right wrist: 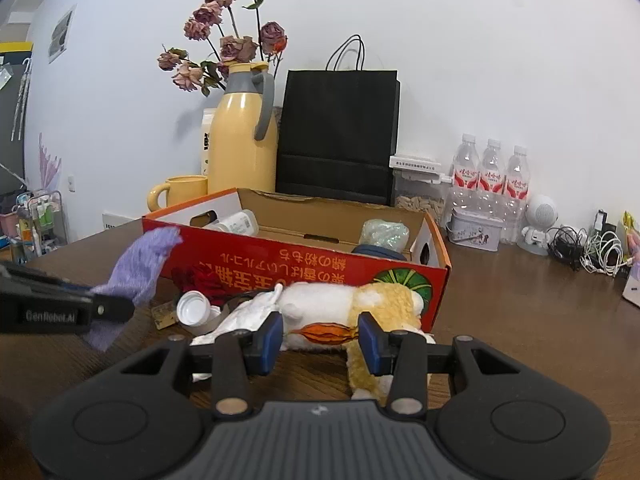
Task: Organize objects
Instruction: 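Carry the purple pouch into the box and open the left gripper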
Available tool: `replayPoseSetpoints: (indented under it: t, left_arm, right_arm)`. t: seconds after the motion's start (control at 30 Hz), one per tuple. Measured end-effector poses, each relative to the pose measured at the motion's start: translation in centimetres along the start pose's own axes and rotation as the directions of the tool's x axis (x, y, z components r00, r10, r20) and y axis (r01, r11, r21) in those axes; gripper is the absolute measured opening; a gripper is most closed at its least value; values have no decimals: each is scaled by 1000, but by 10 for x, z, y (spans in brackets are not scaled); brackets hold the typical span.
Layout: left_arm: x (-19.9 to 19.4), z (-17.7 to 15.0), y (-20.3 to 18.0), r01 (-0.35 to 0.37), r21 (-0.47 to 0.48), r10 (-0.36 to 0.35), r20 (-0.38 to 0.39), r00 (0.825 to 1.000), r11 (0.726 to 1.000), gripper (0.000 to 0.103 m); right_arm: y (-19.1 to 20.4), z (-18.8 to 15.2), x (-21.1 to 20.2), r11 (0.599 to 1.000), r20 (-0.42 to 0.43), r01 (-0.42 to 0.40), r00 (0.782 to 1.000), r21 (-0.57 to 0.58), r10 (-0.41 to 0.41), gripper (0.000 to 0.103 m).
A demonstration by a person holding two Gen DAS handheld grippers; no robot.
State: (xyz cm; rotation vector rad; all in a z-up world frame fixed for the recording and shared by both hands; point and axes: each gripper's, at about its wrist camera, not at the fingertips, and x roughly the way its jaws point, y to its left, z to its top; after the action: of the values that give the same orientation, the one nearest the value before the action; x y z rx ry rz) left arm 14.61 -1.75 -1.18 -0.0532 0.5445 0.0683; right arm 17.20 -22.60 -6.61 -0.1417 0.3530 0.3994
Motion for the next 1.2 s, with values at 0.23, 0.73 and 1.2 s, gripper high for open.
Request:
replayPoseSetpoints:
  t: [0.23,0.73,1.2]
  left_arm:
    - [-4,33,-10,26,42,-30,86,996,999,18]
    - [61,111,-14,60,0,-59,142,988,998,18]
    - [143,129,-11,86,-17,-85,42,995,996,18]
  right_arm:
    - [4,18,-7,1000,44,-14,999,-6,14,40]
    - [4,92,71,998,44,12,999,-57,-9,40]
    - [-11,98,150,1000,-66,-12,998,13,12,40]
